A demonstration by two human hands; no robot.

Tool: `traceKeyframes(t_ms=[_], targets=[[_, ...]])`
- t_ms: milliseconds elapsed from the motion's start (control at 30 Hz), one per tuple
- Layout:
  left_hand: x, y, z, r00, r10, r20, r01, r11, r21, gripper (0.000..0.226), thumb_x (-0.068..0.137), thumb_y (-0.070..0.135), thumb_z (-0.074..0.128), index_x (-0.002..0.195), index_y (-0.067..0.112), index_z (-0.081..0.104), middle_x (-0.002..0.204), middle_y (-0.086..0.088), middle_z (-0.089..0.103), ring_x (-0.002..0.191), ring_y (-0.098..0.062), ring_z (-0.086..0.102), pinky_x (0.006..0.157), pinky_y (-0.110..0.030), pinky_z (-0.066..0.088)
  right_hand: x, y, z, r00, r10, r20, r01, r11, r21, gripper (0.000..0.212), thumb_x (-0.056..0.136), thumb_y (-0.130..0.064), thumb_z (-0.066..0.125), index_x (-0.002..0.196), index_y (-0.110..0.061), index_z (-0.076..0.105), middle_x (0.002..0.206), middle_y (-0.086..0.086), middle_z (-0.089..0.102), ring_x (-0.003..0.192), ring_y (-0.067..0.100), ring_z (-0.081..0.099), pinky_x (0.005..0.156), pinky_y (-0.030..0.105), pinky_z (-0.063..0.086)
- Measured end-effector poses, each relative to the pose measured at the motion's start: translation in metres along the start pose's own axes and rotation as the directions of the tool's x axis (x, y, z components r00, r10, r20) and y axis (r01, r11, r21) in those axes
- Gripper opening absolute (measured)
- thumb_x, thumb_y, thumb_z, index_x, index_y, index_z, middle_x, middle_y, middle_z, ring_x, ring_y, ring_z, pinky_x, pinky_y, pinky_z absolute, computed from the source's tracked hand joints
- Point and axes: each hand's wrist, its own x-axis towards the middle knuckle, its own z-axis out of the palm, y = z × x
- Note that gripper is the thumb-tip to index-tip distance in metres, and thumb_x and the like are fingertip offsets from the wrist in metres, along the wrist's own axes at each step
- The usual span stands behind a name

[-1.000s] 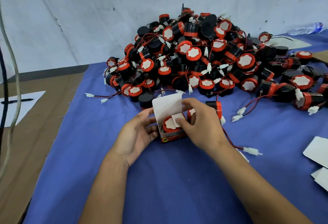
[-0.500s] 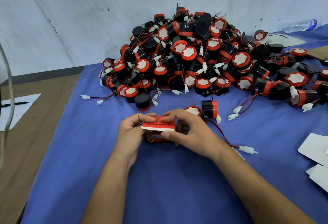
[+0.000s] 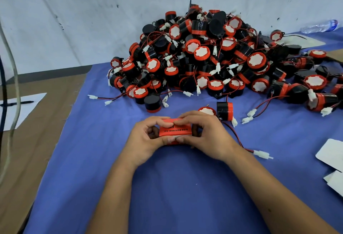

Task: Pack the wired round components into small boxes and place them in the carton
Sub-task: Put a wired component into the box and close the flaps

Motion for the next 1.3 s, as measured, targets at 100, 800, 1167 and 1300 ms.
traceKeyframes(t_ms=[100, 800, 1167, 1300], targets=[[-0.001, 0.0, 0.003, 0.999, 0.015, -0.031, -0.013, 0.997, 0.075, 0.027, 0.074, 0.014, 0.089, 0.099, 0.013, 0.077, 0.126, 0.001, 0.072, 0.109, -0.038, 0.067, 0.099, -0.053, 0.056, 0.003, 0.001, 0.003, 0.999, 0.008, -0.039, -0.009, 1.0, -0.01, 0.033, 0.079, -0.021, 0.089, 0.111, -0.015, 0.079, 0.115, -0.006, 0.068, 0.107, 0.004, 0.064, 0.086, 0.014, 0.051], [0.0, 0.009, 0.003, 0.999, -0.006, 0.033, 0.001, 0.989, 0.148, 0.072, 0.068, -0.005, 0.088, 0.125, 0.034, 0.064, 0.123, 0.011, 0.068, 0.106, -0.019, 0.068, 0.093, -0.045, 0.061, -0.003, -0.007, 0.014, 0.994, 0.105, 0.005, -0.104, 0.99, -0.093, 0.04, 0.107, -0.023, 0.049, 0.143, -0.039, 0.057, 0.134, -0.017, 0.049, 0.121, 0.014, 0.034, 0.109, 0.02, 0.027], [0.0, 0.01, 0.004, 1.0, -0.005, 0.023, 0.003, 0.992, 0.123, 0.075, 0.071, -0.006, 0.087, 0.128, 0.037, 0.063, 0.127, 0.012, 0.066, 0.115, -0.018, 0.066, 0.096, -0.045, 0.059, -0.001, -0.008, 0.014, 0.987, 0.121, -0.107, -0.129, 0.989, -0.067, 0.033, 0.101, -0.027, 0.064, 0.132, -0.037, 0.068, 0.13, -0.017, 0.062, 0.122, 0.01, 0.046, 0.106, 0.029, 0.041], [0.0, 0.01, 0.003, 1.0, 0.0, 0.011, -0.001, 0.994, 0.109, 0.074, 0.071, -0.01, 0.085, 0.129, 0.029, 0.063, 0.132, 0.01, 0.065, 0.123, -0.014, 0.063, 0.1, -0.043, 0.058, -0.003, -0.007, 0.014, 0.968, 0.193, -0.162, -0.164, 0.97, 0.179, 0.023, 0.09, -0.015, 0.079, 0.108, -0.03, 0.081, 0.131, -0.014, 0.063, 0.125, 0.003, 0.055, 0.098, 0.027, 0.054]])
